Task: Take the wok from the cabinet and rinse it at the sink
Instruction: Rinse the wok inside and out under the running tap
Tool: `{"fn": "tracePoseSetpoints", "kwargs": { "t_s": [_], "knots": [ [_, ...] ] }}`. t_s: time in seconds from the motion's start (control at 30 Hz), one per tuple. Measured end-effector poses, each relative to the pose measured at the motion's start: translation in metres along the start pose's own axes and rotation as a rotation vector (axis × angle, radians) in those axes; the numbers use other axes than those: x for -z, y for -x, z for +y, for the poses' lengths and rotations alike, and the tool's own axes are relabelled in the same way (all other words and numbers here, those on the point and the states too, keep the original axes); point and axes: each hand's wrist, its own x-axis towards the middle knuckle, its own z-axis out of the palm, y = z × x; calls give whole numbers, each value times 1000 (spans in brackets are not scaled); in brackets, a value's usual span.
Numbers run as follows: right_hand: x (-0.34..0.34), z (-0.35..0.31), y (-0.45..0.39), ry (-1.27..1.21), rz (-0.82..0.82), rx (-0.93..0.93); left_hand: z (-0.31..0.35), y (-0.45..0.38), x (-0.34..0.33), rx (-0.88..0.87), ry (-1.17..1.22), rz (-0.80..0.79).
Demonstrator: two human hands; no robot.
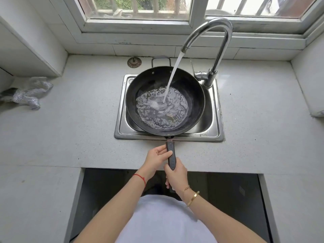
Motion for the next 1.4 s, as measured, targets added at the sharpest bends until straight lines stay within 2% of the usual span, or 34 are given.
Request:
{"fn": "tracePoseSetpoints", "kwargs": {
  "t_s": [0.43, 1.07, 1.4],
  "knots": [
    [8, 0, -2, -53, -40, -10, -3, -2, -9, -15, -11, 35],
    [-1, -8, 4, 47, -2, 5, -13, -10, 13, -20, 89, -109],
    [-2, -10, 5, 14, -9, -24, -13, -11, 11, -18, 122, -95]
  ]
}}
